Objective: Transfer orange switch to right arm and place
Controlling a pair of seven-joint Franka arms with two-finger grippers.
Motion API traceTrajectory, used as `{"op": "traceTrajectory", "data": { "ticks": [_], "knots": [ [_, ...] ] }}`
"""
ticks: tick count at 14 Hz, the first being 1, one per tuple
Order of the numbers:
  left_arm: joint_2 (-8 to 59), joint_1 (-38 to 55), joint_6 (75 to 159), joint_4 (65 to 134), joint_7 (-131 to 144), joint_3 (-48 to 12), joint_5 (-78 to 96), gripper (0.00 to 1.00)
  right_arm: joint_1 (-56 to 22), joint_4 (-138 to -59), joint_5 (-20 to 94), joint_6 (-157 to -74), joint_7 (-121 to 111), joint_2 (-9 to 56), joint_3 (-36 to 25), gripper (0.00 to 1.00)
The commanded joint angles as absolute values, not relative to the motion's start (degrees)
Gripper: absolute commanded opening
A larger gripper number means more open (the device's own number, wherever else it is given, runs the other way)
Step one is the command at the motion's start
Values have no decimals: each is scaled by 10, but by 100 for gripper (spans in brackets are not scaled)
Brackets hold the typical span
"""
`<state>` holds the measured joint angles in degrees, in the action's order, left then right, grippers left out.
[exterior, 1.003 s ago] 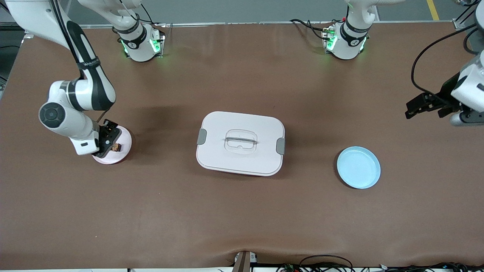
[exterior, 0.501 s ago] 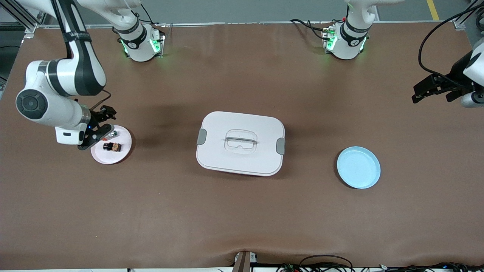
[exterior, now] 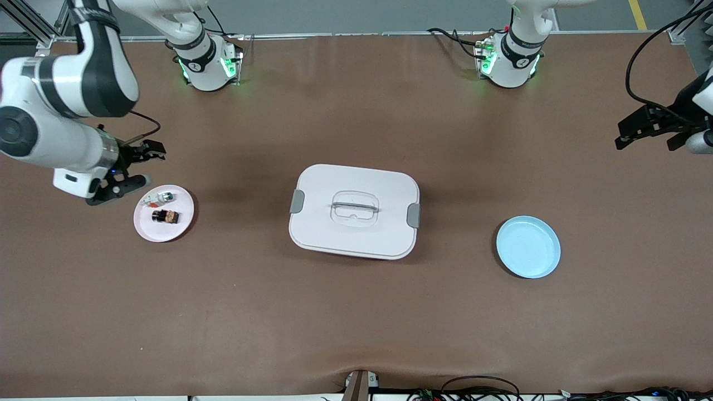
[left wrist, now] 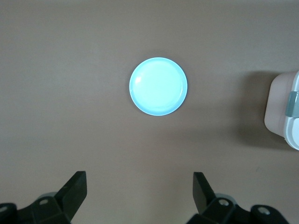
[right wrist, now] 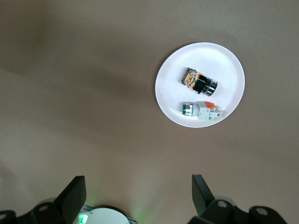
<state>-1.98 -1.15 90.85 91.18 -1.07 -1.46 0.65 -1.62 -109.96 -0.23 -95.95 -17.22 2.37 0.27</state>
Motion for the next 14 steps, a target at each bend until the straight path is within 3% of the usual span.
{"op": "traceTrajectory", "data": {
  "ticks": [1,9,14],
  "knots": [
    [-13,-11,896,896,9,-15,4,100,-3,-1093,25,-952,-125,10,5,100],
    [-14,-9,895,896,23,-19,2,100,14,-1013,24,-865,-50,15,4,100],
    [-14,-9,895,895,23,-19,0,100,21,-985,25,-854,-20,13,4,100]
  ]
}}
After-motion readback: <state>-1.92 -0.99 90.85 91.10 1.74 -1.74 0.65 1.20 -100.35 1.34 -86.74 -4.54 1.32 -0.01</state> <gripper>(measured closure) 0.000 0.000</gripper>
